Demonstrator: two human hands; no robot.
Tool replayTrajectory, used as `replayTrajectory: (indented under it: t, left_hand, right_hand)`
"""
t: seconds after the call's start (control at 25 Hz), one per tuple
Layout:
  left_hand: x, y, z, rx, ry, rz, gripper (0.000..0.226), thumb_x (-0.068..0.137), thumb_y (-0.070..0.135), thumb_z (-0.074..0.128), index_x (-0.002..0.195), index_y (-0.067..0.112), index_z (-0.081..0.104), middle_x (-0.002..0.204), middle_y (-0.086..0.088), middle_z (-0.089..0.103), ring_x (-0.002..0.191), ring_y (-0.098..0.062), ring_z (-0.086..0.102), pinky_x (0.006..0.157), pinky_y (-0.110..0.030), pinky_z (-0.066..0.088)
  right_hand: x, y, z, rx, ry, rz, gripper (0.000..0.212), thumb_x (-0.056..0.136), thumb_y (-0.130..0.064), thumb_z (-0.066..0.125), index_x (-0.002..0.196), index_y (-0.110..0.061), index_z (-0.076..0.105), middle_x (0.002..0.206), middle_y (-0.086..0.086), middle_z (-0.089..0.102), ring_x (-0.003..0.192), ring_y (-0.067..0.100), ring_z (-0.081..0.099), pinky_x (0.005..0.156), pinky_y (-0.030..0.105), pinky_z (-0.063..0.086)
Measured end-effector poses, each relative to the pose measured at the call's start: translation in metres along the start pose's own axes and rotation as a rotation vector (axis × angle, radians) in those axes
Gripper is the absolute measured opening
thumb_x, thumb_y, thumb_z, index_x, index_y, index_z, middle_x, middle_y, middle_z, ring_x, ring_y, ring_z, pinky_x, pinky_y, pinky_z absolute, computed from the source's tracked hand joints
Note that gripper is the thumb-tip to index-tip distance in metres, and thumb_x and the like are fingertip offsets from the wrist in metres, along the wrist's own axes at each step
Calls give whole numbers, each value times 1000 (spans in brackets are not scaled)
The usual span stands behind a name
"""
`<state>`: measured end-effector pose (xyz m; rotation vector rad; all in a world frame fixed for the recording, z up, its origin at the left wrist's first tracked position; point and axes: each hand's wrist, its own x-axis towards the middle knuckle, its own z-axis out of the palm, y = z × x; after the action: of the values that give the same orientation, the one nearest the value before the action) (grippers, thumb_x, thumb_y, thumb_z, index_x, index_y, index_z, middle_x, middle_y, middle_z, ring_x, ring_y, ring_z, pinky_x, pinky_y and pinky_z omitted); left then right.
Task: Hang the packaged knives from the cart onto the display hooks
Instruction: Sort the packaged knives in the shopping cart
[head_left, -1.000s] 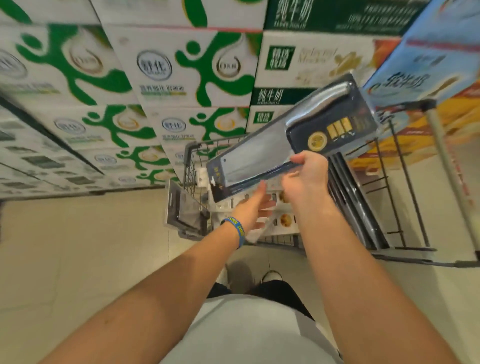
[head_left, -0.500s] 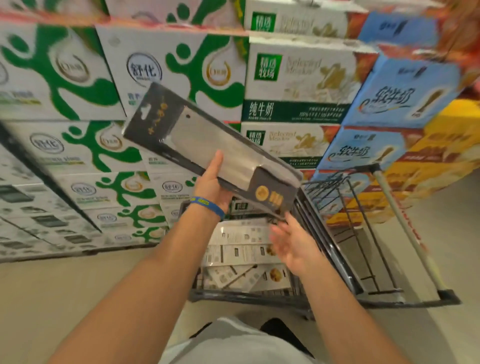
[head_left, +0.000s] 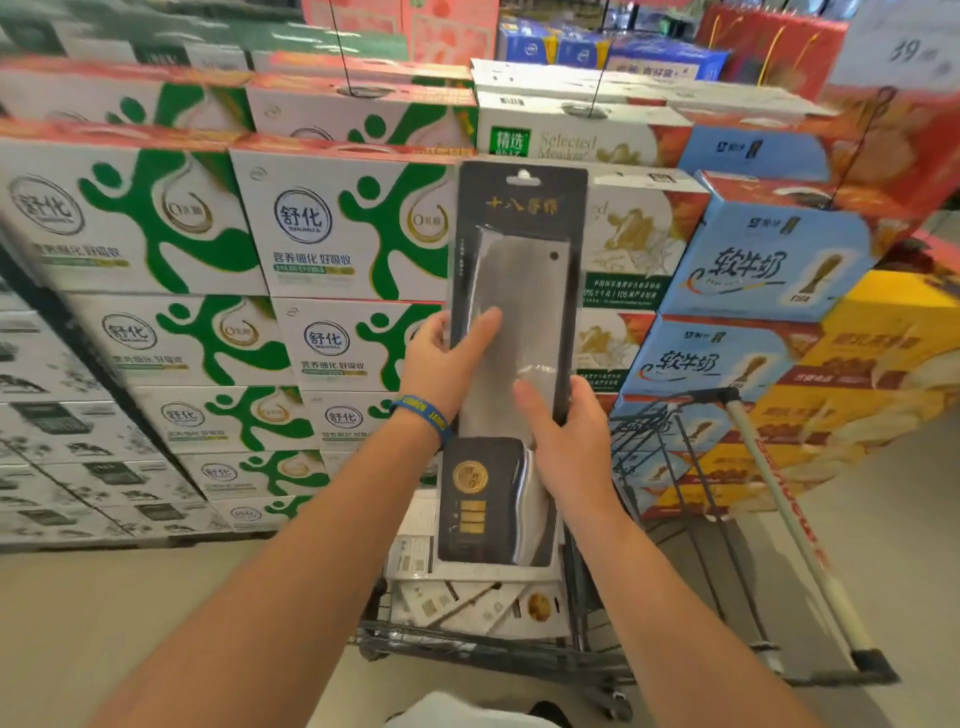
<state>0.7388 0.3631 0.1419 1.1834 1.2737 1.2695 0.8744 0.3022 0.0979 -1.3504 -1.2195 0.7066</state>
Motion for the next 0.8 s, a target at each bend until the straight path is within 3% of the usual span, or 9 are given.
replayTrajectory:
  t: [0.08, 0.16, 0.24, 0.4, 0.56, 0.68, 0.8]
  left_hand:
    - [-13, -7, 1, -18, -62, -5, 80, 69, 69, 64, 113, 2, 63, 109, -29, 65, 97, -27, 65, 92, -57, 52]
    - [-36, -24, 5, 74, -74, -24, 82, 70, 76, 58, 97, -2, 62, 89, -26, 65, 75, -27, 61, 79, -50, 56]
    - [-53, -38, 10, 78, -4, -42, 87, 73, 79, 54, 90, -6, 60, 76, -17, 58, 67, -22, 53, 67, -46, 50]
    - [-58, -51, 27, 59, 93, -58, 72, 88, 63, 55, 94, -9, 61, 86, -29, 65, 69, -21, 57, 71, -50, 53]
    - [-66, -76, 62, 87, 120, -73, 63, 86, 66, 55, 75, 4, 56, 65, -1, 52, 58, -7, 48, 59, -35, 44]
    - [-69, -111, 101, 134, -11, -274, 69, 84, 72, 46, 89, 6, 65, 81, -8, 68, 76, -20, 64, 70, -39, 54]
    - [-77, -162, 125, 288, -144, -489, 46, 96, 56, 42, 89, 16, 64, 87, -7, 70, 81, -27, 66, 81, -47, 57]
  right_hand:
    - [3, -2, -5, 86, 65, 13, 29, 86, -56, 71, 98, -29, 65, 86, -23, 72, 77, -4, 67, 62, 9, 47]
    - [13, -8, -7, 138, 112, 67, 25, 90, -53, 70, 97, -29, 65, 90, -24, 72, 80, -5, 67, 63, 8, 47]
    - [21, -15, -10, 71, 97, 82, 30, 92, -59, 64, 93, -29, 65, 90, -23, 71, 80, -3, 65, 63, 9, 45]
    - [19, -1, -33, 156, -64, 138, 31, 90, -56, 66, 104, -29, 68, 101, -9, 75, 95, 8, 71, 82, 30, 57]
    - [-10, 43, -72, 167, -189, 265, 36, 83, -53, 73, 113, -33, 70, 111, -13, 76, 105, 5, 71, 93, 33, 58]
    - [-30, 80, -107, 162, -92, 337, 28, 87, -47, 73, 110, -31, 70, 107, -9, 77, 101, 8, 73, 85, 28, 60]
    - [-39, 107, -147, -66, 111, 378, 17, 91, -36, 74, 98, -23, 66, 88, -1, 73, 83, 10, 70, 71, 34, 57]
